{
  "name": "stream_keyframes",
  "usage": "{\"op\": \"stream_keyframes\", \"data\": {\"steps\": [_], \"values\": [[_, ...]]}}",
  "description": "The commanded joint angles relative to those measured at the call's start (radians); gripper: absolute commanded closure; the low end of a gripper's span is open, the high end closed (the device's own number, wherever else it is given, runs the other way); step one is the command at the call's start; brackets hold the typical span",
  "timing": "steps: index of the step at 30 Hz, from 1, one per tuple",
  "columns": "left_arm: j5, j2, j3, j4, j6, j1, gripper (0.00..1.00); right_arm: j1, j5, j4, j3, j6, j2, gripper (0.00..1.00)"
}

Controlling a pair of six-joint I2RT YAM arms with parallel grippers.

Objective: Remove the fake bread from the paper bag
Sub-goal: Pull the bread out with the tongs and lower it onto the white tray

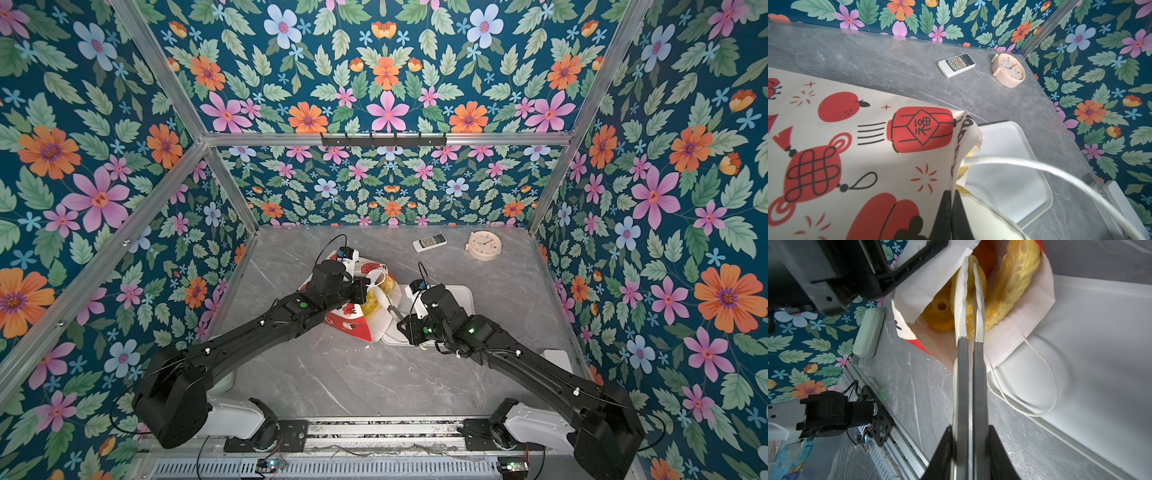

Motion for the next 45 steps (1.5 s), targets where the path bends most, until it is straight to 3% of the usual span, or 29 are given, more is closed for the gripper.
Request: {"op": "stream_keyframes", "data": {"steps": [1,9,17,22,25,37,45], "values": [[-0.025,0.005,0.016,0.035,-0.023,0.010,1.00,0.000,0.042,-0.054,0.001,-0.022,-0.055,0.82],[-0.033,0.026,0.023,0.057,-0.057,0.038,1.00,0.000,0.165,-0.210,-0.027,-0.004,-0.288,0.84],[-0.061,0.007,0.004,0.044,-0.054,0.069,1.00,0.001,0.382,-0.565,0.114,0.002,-0.379,0.86],[-0.079,-0.026,-0.020,0.028,-0.032,0.078,1.00,0.000,0.624,-0.816,0.251,0.059,-0.258,0.88],[-0.074,-0.041,-0.037,0.032,-0.029,0.083,1.00,0.001,0.682,-0.878,0.308,0.068,-0.157,0.89],[-0.049,-0.101,-0.110,0.075,-0.025,0.092,1.00,0.001,0.840,-0.957,0.417,0.046,0.158,0.90],[-0.035,-0.119,-0.140,0.099,-0.030,0.100,1.00,0.001,0.900,-0.947,0.455,0.041,0.222,0.90]]}}
